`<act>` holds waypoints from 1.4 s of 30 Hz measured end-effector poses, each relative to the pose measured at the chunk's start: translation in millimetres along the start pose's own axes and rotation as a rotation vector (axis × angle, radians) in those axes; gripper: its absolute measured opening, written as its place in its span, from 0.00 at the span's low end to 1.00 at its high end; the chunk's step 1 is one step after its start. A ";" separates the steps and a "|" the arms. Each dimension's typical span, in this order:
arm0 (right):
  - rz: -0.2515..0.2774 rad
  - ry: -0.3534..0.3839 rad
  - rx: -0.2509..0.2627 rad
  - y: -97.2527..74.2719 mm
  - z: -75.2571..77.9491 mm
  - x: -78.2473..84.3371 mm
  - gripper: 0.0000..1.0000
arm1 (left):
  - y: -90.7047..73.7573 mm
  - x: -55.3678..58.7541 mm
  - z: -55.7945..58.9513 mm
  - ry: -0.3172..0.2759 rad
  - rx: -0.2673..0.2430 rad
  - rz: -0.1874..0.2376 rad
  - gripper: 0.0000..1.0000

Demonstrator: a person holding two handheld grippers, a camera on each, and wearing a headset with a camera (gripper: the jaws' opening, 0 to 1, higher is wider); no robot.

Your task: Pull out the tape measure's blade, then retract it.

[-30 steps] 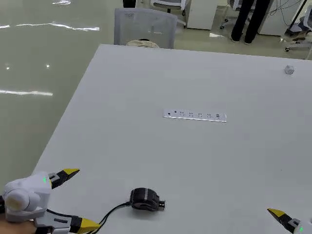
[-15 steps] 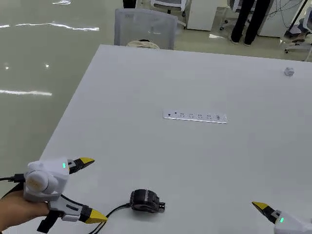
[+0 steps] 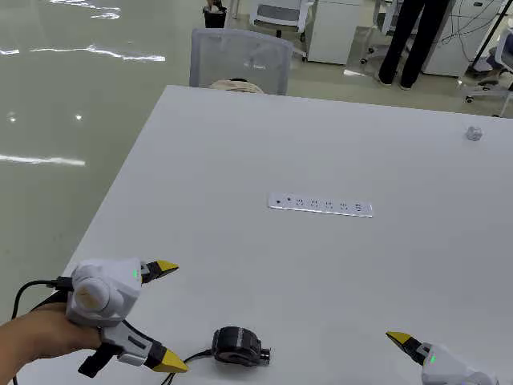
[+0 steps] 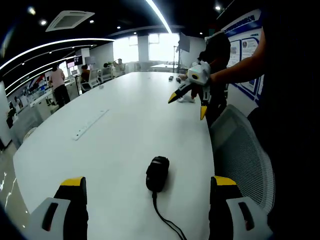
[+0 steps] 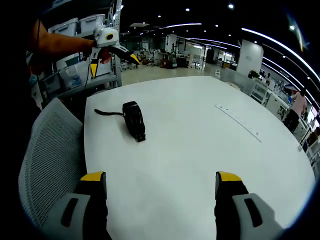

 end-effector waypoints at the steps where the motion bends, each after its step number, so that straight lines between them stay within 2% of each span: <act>1: 0.003 -0.009 -0.011 3.5 -0.7 -4.6 0.92 | 3.0 0.5 0.2 0.017 0.004 -0.020 1.00; 3: 0.007 -0.032 -0.027 8.9 -1.9 -12.9 0.92 | 8.0 2.1 -1.8 0.062 0.003 -0.059 0.99; 4: 0.009 -0.038 -0.032 10.8 -1.7 -15.7 0.92 | 9.9 1.8 -1.9 0.076 0.010 -0.063 0.97; 12: 0.034 -0.082 -0.059 29.9 7.8 -41.5 0.89 | 21.4 -7.9 -0.3 0.084 0.045 -0.061 0.95; 19: 0.044 -0.121 -0.088 42.8 8.3 -62.3 0.89 | 32.7 -13.3 1.4 0.106 0.072 -0.092 0.92; 30: 0.032 -0.184 -0.136 58.1 7.7 -76.2 0.87 | 53.2 -25.7 1.3 0.114 0.086 -0.109 0.92; 35: 0.023 -0.209 -0.164 64.9 5.4 -77.5 0.85 | 67.8 -22.6 3.4 0.128 0.104 -0.152 0.91; 42: 0.011 -0.226 -0.199 75.2 4.4 -78.1 0.83 | 78.8 -20.4 4.6 0.127 0.126 -0.165 0.89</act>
Point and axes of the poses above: the centre of the closed fingertips' face, and the gripper's own axes: y roughly forward along the fingers, z roughly to its right, x roughly out of its underside, the point moved 8 cm from there along -y, roughly backward along the fingers, and after that the axes turned 9 degrees about -y, right-handed, at the moved point
